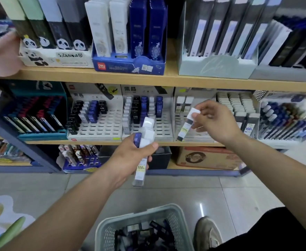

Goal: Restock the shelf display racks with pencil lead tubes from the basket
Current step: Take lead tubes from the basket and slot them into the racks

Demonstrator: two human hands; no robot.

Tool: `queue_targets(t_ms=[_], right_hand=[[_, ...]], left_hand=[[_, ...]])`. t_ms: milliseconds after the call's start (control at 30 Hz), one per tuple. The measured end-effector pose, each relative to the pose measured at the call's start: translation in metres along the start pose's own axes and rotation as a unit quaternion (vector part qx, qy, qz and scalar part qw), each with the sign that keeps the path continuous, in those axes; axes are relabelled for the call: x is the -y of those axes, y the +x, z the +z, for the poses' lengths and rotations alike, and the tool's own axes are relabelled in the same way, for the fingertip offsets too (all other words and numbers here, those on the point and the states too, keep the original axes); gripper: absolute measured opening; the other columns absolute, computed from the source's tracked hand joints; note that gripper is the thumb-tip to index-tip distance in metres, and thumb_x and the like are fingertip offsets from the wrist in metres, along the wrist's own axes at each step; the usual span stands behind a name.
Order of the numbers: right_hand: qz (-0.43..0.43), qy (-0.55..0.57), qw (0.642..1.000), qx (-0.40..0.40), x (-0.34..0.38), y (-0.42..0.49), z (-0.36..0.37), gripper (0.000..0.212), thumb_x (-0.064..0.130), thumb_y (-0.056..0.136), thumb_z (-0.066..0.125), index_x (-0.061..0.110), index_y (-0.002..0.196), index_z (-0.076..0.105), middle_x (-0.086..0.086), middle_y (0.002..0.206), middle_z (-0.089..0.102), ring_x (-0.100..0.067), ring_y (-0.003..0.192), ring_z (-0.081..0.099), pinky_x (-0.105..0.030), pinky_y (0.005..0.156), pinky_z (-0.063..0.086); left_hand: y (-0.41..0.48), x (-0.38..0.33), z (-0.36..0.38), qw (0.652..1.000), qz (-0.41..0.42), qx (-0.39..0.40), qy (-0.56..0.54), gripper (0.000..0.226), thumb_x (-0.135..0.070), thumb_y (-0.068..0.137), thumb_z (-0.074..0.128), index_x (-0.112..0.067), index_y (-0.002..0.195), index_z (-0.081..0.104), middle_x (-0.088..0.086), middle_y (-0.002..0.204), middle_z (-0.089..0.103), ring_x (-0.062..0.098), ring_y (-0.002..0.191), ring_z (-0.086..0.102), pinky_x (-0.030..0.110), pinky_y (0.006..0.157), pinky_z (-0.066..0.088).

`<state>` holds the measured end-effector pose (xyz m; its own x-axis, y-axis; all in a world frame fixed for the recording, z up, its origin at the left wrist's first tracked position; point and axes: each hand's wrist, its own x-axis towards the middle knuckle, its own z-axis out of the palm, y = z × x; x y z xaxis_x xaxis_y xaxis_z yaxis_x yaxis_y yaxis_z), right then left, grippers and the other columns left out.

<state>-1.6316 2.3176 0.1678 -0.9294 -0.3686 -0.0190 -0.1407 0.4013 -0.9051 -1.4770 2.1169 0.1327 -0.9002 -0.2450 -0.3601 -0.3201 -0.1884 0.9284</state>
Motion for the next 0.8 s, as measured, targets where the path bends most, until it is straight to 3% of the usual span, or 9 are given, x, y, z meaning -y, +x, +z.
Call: queue_targets(t_ms=[67,133,233,300,400,567,700,800], right_hand=[[-0.043,-0.119,0.991,-0.046,-0.019,0.022,-0.016,0.007,0.018,0.093,0.068,0.018,0.091,0.062,-0.004,0.089,0.066,-0.021,0.076,0.072,-0.033,0.067,0.058],[-0.087,-0.213,0.969,-0.093,-0.030,0.041,-0.027,0.006,0.021,0.091,0.069,0.017,0.091,0.065,0.001,0.085,0.065,-0.017,0.082,0.066,-0.023,0.066,0.044],[-0.110,-0.272,0.951,-0.096,-0.037,0.065,-0.032,0.010,0.021,0.094,0.066,0.013,0.090,0.069,0.001,0.074,0.065,-0.014,0.077,0.064,-0.018,0.066,0.039],[-0.111,-0.298,0.944,-0.083,-0.039,0.077,-0.029,0.014,0.021,0.095,0.064,0.009,0.092,0.070,0.003,0.070,0.066,-0.018,0.081,0.064,-0.022,0.069,0.040],[-0.118,-0.331,0.934,-0.069,-0.044,0.093,-0.023,0.010,0.020,0.094,0.062,0.011,0.092,0.065,0.012,0.060,0.051,-0.022,0.075,0.060,-0.026,0.062,0.034],[-0.136,-0.341,0.927,-0.084,-0.046,0.099,-0.029,0.010,0.017,0.094,0.062,0.011,0.098,0.069,-0.002,0.069,0.057,-0.025,0.074,0.055,-0.029,0.061,0.029],[-0.107,-0.278,0.952,-0.065,-0.053,0.094,-0.035,0.008,0.024,0.094,0.067,0.018,0.094,0.071,-0.004,0.081,0.066,-0.019,0.080,0.060,-0.007,0.062,0.036],[-0.113,-0.261,0.957,-0.059,-0.056,0.091,-0.037,0.011,0.027,0.093,0.069,0.017,0.094,0.072,0.001,0.082,0.067,-0.018,0.082,0.064,-0.011,0.064,0.039]], left_hand=[[0.004,0.001,0.005,1.000,0.003,0.008,0.004,0.018,-0.018,0.089,0.074,-0.013,0.101,0.061,-0.006,0.063,0.062,0.013,0.061,0.057,0.032,0.057,0.050],[0.007,0.002,0.010,1.000,0.011,0.011,0.006,0.014,-0.017,0.091,0.072,-0.014,0.098,0.061,-0.007,0.063,0.062,0.013,0.060,0.057,0.031,0.056,0.050],[0.012,0.002,0.017,1.000,0.014,0.006,0.008,0.015,-0.018,0.091,0.071,-0.013,0.099,0.060,-0.007,0.062,0.062,0.012,0.058,0.056,0.029,0.053,0.050],[0.014,0.001,0.018,1.000,0.012,0.005,0.008,0.017,-0.020,0.091,0.072,-0.013,0.100,0.060,-0.005,0.064,0.061,0.013,0.059,0.057,0.029,0.054,0.050],[0.018,0.002,0.019,1.000,0.017,0.003,0.009,0.017,-0.020,0.090,0.072,-0.013,0.100,0.061,-0.005,0.065,0.060,0.014,0.060,0.057,0.030,0.055,0.050],[0.018,0.003,0.018,1.000,0.019,0.001,0.003,0.012,-0.018,0.091,0.071,-0.012,0.098,0.062,-0.007,0.062,0.060,0.012,0.058,0.057,0.029,0.054,0.052],[0.016,0.002,0.015,1.000,0.019,-0.002,-0.003,0.011,-0.017,0.091,0.071,-0.013,0.096,0.062,-0.006,0.063,0.060,0.012,0.058,0.057,0.030,0.054,0.051],[0.016,0.001,0.014,1.000,0.020,-0.006,-0.009,0.012,-0.017,0.091,0.071,-0.012,0.097,0.062,-0.005,0.064,0.060,0.012,0.058,0.057,0.030,0.054,0.050]])
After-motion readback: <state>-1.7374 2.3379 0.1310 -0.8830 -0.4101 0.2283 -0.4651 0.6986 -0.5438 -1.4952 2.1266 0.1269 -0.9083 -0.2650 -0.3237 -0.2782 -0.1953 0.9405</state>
